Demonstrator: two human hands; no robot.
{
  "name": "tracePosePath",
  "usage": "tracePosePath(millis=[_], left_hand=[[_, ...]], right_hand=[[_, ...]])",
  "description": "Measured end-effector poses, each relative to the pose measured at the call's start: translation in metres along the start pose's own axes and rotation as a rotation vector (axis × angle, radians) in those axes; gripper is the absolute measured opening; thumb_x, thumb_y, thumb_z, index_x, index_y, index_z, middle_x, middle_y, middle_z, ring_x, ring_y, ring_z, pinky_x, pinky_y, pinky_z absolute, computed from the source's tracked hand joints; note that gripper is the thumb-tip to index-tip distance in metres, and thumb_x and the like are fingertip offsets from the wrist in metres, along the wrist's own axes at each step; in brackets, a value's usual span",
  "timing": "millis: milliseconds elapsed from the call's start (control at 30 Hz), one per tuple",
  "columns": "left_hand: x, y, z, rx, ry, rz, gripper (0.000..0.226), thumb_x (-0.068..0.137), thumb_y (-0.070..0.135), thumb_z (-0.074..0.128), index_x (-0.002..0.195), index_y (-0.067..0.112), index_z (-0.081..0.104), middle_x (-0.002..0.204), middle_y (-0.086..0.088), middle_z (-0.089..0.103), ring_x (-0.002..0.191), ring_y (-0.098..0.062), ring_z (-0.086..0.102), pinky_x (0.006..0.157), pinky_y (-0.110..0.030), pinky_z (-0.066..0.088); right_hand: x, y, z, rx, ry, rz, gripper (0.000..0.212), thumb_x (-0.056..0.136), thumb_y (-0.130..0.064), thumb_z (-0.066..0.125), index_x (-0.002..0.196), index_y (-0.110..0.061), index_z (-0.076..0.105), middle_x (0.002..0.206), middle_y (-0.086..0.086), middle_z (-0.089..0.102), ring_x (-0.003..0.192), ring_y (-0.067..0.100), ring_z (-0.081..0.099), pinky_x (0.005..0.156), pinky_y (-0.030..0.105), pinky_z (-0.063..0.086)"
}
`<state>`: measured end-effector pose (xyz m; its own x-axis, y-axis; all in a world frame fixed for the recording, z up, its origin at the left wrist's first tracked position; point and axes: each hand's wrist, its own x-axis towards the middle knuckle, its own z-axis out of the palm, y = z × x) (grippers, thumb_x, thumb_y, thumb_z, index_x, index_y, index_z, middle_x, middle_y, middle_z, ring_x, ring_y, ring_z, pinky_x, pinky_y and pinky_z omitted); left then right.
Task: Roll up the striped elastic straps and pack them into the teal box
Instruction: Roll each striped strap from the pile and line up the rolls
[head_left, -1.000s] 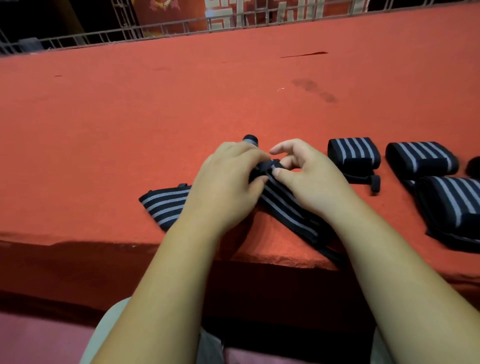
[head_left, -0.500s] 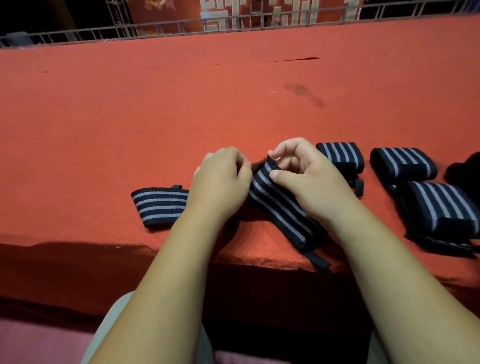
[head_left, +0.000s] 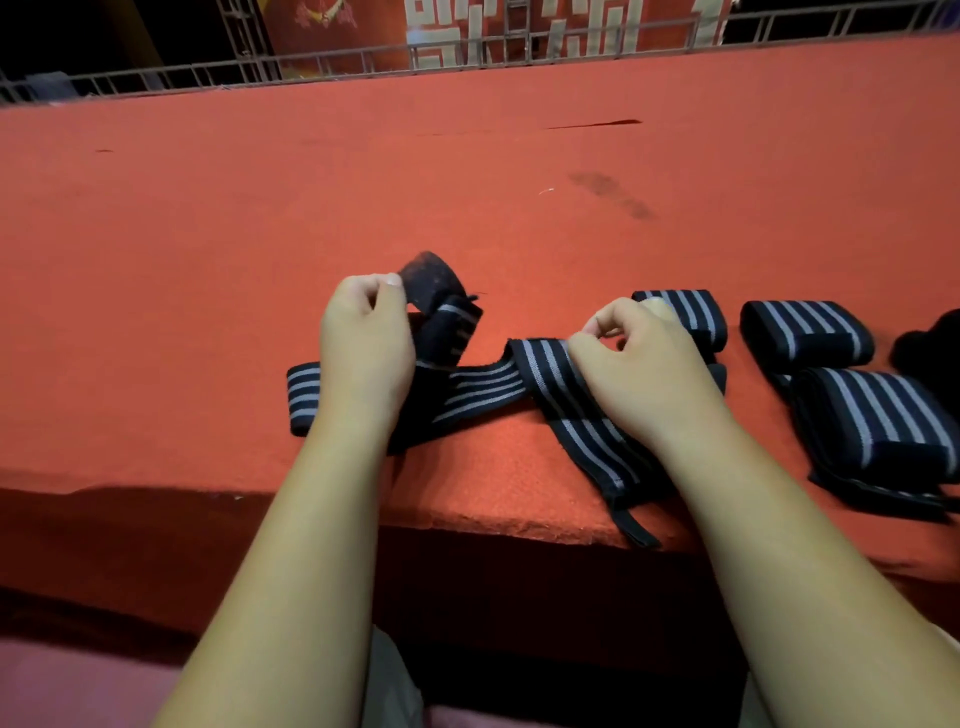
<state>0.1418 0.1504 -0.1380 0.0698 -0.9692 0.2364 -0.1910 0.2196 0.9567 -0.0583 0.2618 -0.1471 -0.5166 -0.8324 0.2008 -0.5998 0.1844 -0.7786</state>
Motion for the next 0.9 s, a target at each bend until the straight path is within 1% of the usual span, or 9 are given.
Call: tracePosePath(millis=[100, 233, 333, 433, 500, 567, 700, 800, 900], left_hand=[[-0.012, 0.009, 0.006, -0.044, -0.122, 0.034, 0.02, 0.107, 0.036, 0.059, 0.098, 0.024, 0.072, 0.095, 0.0, 0.079, 0.087, -0.016, 0.077, 0.08, -0.041, 0.062], [-0.024, 0.012, 0.01, -0.039, -0.275, 0.086, 0.019, 0.111, 0.028, 0.06, 0.099, 0.021, 0.073, 0.096, -0.003, 0.081, 0.089, -0.018, 0.08, 0.078, -0.038, 0.063], [-0.028, 0.011, 0.007, -0.041, -0.362, 0.09, 0.018, 0.11, 0.027, 0.062, 0.101, 0.018, 0.074, 0.098, -0.005, 0.082, 0.095, -0.024, 0.081, 0.084, -0.044, 0.065], [-0.029, 0.012, 0.001, -0.003, -0.431, 0.111, 0.019, 0.109, 0.035, 0.065, 0.103, 0.02, 0.075, 0.098, 0.001, 0.082, 0.095, -0.016, 0.079, 0.081, -0.035, 0.062], [-0.027, 0.012, -0.006, 0.172, -0.502, 0.131, 0.023, 0.101, 0.051, 0.071, 0.104, 0.028, 0.074, 0.098, 0.011, 0.08, 0.091, -0.005, 0.077, 0.076, -0.026, 0.057], [-0.024, 0.01, -0.014, 0.377, -0.532, 0.138, 0.035, 0.089, 0.064, 0.077, 0.1, 0.032, 0.071, 0.091, 0.015, 0.078, 0.082, -0.003, 0.074, 0.07, -0.028, 0.057], [-0.02, 0.002, -0.019, 0.363, -0.5, 0.215, 0.039, 0.088, 0.044, 0.088, 0.081, 0.019, 0.059, 0.066, 0.008, 0.063, 0.061, -0.011, 0.057, 0.059, -0.034, 0.046], [-0.017, 0.001, -0.019, 0.334, -0.448, 0.411, 0.042, 0.084, 0.031, 0.093, 0.074, 0.014, 0.056, 0.072, 0.0, 0.062, 0.068, -0.016, 0.056, 0.063, -0.038, 0.043], [-0.015, 0.003, -0.024, 0.271, -0.386, 0.532, 0.039, 0.079, 0.029, 0.093, 0.072, 0.017, 0.056, 0.079, -0.004, 0.064, 0.075, -0.02, 0.059, 0.067, -0.04, 0.045]], right_hand=[[0.0, -0.005, 0.004, 0.031, 0.021, -0.092, 0.017, 0.095, -0.053, 0.068, 0.098, -0.035, 0.068, 0.122, -0.014, 0.053, 0.129, 0.012, 0.049, 0.106, 0.033, 0.039], [-0.002, -0.014, 0.01, 0.139, -0.016, -0.228, 0.031, 0.1, -0.055, 0.067, 0.124, -0.037, 0.074, 0.122, -0.022, 0.066, 0.122, 0.004, 0.059, 0.109, 0.034, 0.048], [-0.002, -0.016, 0.012, 0.207, -0.039, -0.231, 0.016, 0.1, -0.047, 0.072, 0.11, -0.037, 0.08, 0.107, -0.019, 0.075, 0.1, 0.002, 0.068, 0.096, 0.035, 0.055], [-0.001, -0.016, 0.01, 0.246, -0.046, -0.215, 0.013, 0.099, -0.04, 0.075, 0.093, -0.03, 0.08, 0.089, -0.015, 0.077, 0.085, 0.005, 0.071, 0.086, 0.036, 0.058], [0.0, -0.015, 0.009, 0.263, -0.024, -0.21, 0.014, 0.099, -0.039, 0.075, 0.092, -0.028, 0.08, 0.087, -0.014, 0.078, 0.086, 0.004, 0.071, 0.085, 0.035, 0.058], [0.001, -0.013, 0.009, 0.277, 0.003, -0.192, 0.015, 0.099, -0.038, 0.075, 0.09, -0.026, 0.08, 0.085, -0.013, 0.078, 0.085, 0.004, 0.071, 0.083, 0.034, 0.057], [0.003, -0.012, 0.01, 0.299, 0.012, -0.133, 0.02, 0.098, -0.037, 0.076, 0.083, -0.024, 0.078, 0.072, -0.012, 0.072, 0.065, 0.001, 0.062, 0.067, 0.029, 0.051], [0.002, -0.015, 0.014, 0.345, 0.007, -0.082, 0.026, 0.098, -0.035, 0.075, 0.077, -0.019, 0.075, 0.069, -0.001, 0.07, 0.058, 0.005, 0.056, 0.062, 0.027, 0.047], [0.01, -0.012, 0.015, 0.395, 0.132, 0.027, 0.024, 0.095, -0.028, 0.072, 0.073, -0.018, 0.072, 0.06, -0.007, 0.066, 0.053, 0.005, 0.055, 0.055, 0.025, 0.045]])
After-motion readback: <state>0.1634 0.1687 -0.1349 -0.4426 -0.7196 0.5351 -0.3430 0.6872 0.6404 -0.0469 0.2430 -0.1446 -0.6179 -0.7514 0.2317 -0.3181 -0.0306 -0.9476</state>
